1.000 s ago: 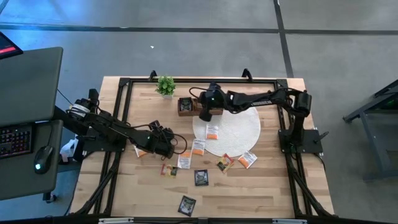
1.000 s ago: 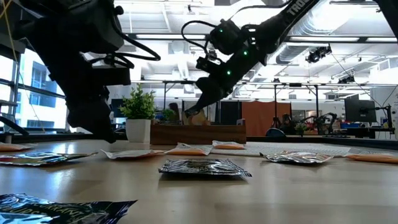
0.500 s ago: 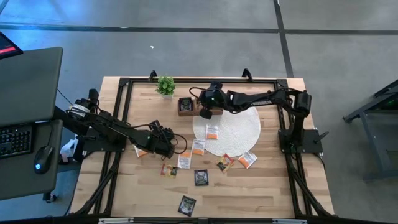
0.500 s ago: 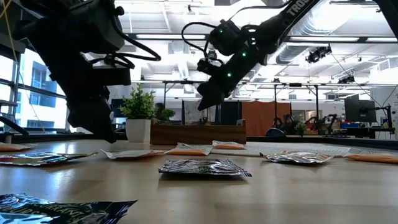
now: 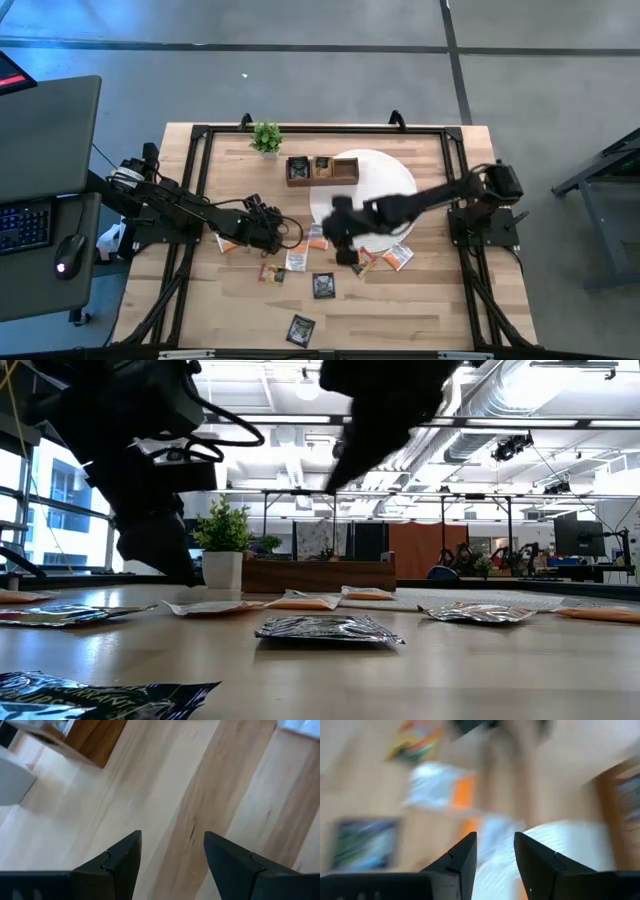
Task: Pick & Place Tea
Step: Put the orange tea bag into the middle section of the wooden organizer
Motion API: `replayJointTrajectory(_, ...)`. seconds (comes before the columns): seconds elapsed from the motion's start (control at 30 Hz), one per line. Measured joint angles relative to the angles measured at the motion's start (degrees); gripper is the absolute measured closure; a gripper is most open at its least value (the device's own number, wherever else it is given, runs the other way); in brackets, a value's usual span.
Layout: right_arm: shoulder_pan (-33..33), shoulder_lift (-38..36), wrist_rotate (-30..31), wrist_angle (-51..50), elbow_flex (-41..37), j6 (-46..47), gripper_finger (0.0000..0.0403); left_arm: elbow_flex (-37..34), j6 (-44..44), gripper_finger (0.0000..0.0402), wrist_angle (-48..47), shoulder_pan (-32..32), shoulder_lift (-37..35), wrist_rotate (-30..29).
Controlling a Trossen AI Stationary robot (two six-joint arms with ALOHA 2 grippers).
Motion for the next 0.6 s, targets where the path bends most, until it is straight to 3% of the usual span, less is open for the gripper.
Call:
replayJointTrajectory(0.23, 7.2, 0.9, -4.3, -7.9, 0.0, -4.1, 0.022, 0.0, 1.5, 0.019, 4.1, 0.0, 0.0, 0.1)
replayJointTrajectory(0.4, 6.8, 0.8, -9.6, -9.1, -1.7, -6.9, 0.0189, 0.0, 0.2, 0.019, 8.2, 0.0, 0.0, 1.8)
replayJointTrajectory(0.6, 5.2, 0.8, -11.0, -6.2, -8.1, -11.8, 0.0182, 0.0, 0.9, 0.019, 12.1, 0.0, 0.0, 2.5)
